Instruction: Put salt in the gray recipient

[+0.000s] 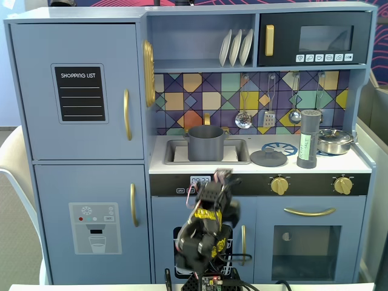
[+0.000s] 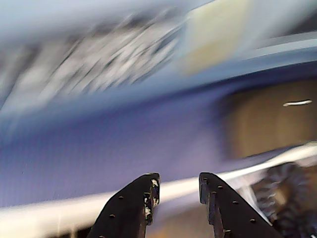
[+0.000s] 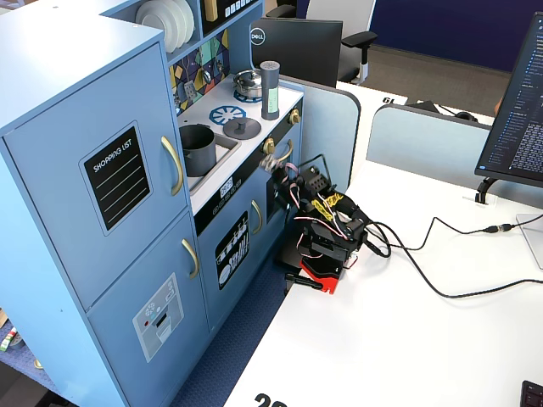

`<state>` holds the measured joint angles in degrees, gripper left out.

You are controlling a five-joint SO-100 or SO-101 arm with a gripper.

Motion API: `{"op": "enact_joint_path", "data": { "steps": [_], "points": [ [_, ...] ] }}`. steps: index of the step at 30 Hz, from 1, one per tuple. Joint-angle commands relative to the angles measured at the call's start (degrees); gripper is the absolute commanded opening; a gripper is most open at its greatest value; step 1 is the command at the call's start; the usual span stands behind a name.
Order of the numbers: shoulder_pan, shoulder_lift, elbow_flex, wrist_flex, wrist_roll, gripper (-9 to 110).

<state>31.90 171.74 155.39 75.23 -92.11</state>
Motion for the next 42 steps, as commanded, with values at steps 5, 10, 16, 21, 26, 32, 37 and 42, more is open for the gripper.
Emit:
{"op": "enact_joint_path", "data": {
  "steps": [5,10,16,21,26,32,37,42],
  "points": [
    [20.92,-8.79,-16.35,-25.93,1.58,0],
    [21.80,-14.15,-21.01,-41.57,4.75,4],
    [20.92,-20.48,-26.98,-47.55,6.24,20],
    [20.30,-26.10,-29.97,-52.91,6.06,24],
    [21.88,-33.40,-31.90,-63.81,5.89,33],
    [23.64,-43.59,-38.58,-67.76,7.03,44],
    [23.82,-51.77,-44.30,-72.60,7.12,46],
    [23.38,-60.64,-49.83,-79.19,6.86,44]
  ]
}}
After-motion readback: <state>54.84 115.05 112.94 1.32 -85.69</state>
